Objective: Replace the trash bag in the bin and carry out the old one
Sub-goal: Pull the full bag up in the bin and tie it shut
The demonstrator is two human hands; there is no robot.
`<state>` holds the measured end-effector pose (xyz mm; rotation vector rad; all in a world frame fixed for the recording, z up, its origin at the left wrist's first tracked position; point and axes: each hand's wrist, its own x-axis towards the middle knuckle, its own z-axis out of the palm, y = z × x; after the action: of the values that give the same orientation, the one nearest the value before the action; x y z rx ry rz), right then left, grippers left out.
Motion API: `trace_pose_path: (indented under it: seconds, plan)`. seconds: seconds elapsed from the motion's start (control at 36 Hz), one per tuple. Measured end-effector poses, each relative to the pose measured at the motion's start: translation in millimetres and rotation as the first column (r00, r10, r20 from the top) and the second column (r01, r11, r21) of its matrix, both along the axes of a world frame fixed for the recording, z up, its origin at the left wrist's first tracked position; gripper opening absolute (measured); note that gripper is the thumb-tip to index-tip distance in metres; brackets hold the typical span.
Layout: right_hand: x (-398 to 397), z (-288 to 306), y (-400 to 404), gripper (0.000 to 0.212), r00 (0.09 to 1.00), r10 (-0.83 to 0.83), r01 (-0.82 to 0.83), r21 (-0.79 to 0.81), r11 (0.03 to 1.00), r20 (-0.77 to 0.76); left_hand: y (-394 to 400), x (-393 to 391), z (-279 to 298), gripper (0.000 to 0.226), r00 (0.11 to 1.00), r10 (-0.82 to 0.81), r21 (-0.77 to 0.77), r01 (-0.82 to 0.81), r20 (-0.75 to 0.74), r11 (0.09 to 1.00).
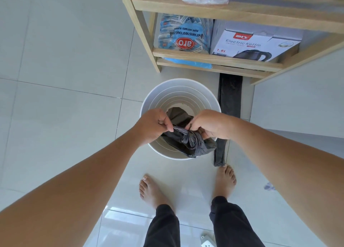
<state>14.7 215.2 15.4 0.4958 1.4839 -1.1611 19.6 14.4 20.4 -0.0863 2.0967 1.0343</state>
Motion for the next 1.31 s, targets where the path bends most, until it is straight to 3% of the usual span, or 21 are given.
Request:
trace_pose_path:
  seconds: [0.06, 0.14, 0.22, 0.28, 0.36, 0.44, 0.53, 0.61, 0.69, 0.78, 0.83, 0.89, 0.92, 1.0, 1.03, 1.08, 1.11, 1.17, 1.22, 1.31]
  plan:
    - [-1, 5, 6, 0.031, 0.983, -0.066, 0.093, -0.152, 0.984, 0.174, 0, 4, -2, 0.04, 0.995, -0.042, -0.064, 0.036, -0.091, 0.997]
    - [-1, 7, 8, 0.029, 0.972, -0.074, 0.13, -0.249, 0.96, 0.221, 1, 9, -8, 0.044, 0.989, -0.031, -0.095, 0.017, -0.145, 0.995]
    - [1, 6, 6, 0.029, 0.951, -0.211, 0.269, -0.27, 0.925, 0.226, 6, 11, -6, 0.038, 0.996, 0.059, -0.038, -0.062, -0.068, 0.997]
    - [2, 5, 4, 0.029, 0.923, -0.31, 0.366, -0.268, 0.891, 0.23, 9, 11, -1, 0.013, 0.99, 0.134, 0.057, -0.136, 0.036, 0.989]
    - [4, 4, 0, 0.03, 0.888, -0.382, 0.446, -0.283, 0.849, 0.255, 8, 9, 4, 0.025, 0.974, 0.191, 0.174, -0.21, 0.12, 0.962]
    - [6, 6, -5, 0.031, 0.885, -0.392, 0.455, -0.291, 0.841, 0.252, 8, 9, 3, 0.02, 1.0, 0.028, 0.079, -0.028, 0.003, 0.997]
    - [7, 7, -8, 0.03, 0.905, -0.376, 0.42, -0.273, 0.866, 0.201, 6, 6, 0, 0.02, 0.997, -0.034, 0.015, 0.035, -0.064, 0.999]
    - [8, 4, -10, 0.027, 0.963, -0.266, 0.26, -0.117, 0.959, -0.036, 1, 2, -2, 0.015, 0.991, -0.074, -0.021, 0.072, -0.112, 0.997]
    - [3, -5, 1, 0.025, 0.951, 0.007, 0.049, 0.175, 0.983, -0.31, -17, 2, -5, 0.02, 0.978, -0.158, -0.111, 0.143, -0.134, 0.983]
    - [-1, -17, 30, 0.045, 0.86, 0.372, -0.187, 0.462, 0.867, -0.35, -52, 5, -9, 0.024, 0.967, -0.231, -0.283, 0.193, -0.106, 0.94]
    - [3, -19, 48, 0.052, 0.829, 0.483, -0.248, 0.59, 0.768, -0.28, -72, 7, -11, 0.027, 0.949, -0.293, -0.413, 0.22, -0.12, 0.883]
    - [7, -21, 60, 0.046, 0.908, 0.331, -0.124, 0.592, 0.797, -0.256, -83, 9, -13, 0.028, 0.94, -0.318, -0.476, 0.225, -0.124, 0.85]
    - [9, -24, 62, 0.038, 0.951, 0.163, 0.013, 0.562, 0.827, -0.262, -85, 11, -15, 0.028, 0.942, -0.316, -0.481, 0.226, -0.113, 0.847]
    - [15, -27, 62, 0.025, 0.935, -0.13, 0.296, 0.528, 0.796, -0.329, -76, 11, -18, 0.029, 0.962, -0.266, -0.478, 0.202, -0.068, 0.855]
    - [16, -28, 61, 0.025, 0.929, -0.166, 0.326, 0.524, 0.787, -0.329, -71, 9, -17, 0.031, 0.982, -0.183, -0.443, 0.145, -0.044, 0.885]
    - [22, -27, 58, 0.024, 0.916, -0.243, 0.381, 0.505, 0.775, -0.318, -61, 5, -11, 0.029, 0.973, 0.204, -0.201, -0.178, 0.113, 0.963]
    - [24, -25, 54, 0.022, 0.908, -0.298, 0.41, 0.476, 0.778, -0.295, -57, 2, -7, 0.025, 0.882, 0.403, -0.023, -0.41, 0.244, 0.912]
    - [30, -23, 45, 0.019, 0.878, -0.402, 0.476, 0.374, 0.796, -0.261, -50, -3, 0, 0.024, 0.693, 0.564, 0.245, -0.703, 0.449, 0.668]
    - [35, -18, 30, 0.017, 0.832, -0.5, 0.549, 0.218, 0.807, -0.243, -40, -7, 5, 0.031, 0.636, 0.559, 0.379, -0.769, 0.532, 0.514]
    - [41, -7, 10, 0.026, 0.724, -0.657, 0.674, 0.011, 0.739, -0.209, -21, -9, 7, 0.026, 0.61, 0.575, 0.419, -0.792, 0.545, 0.444]
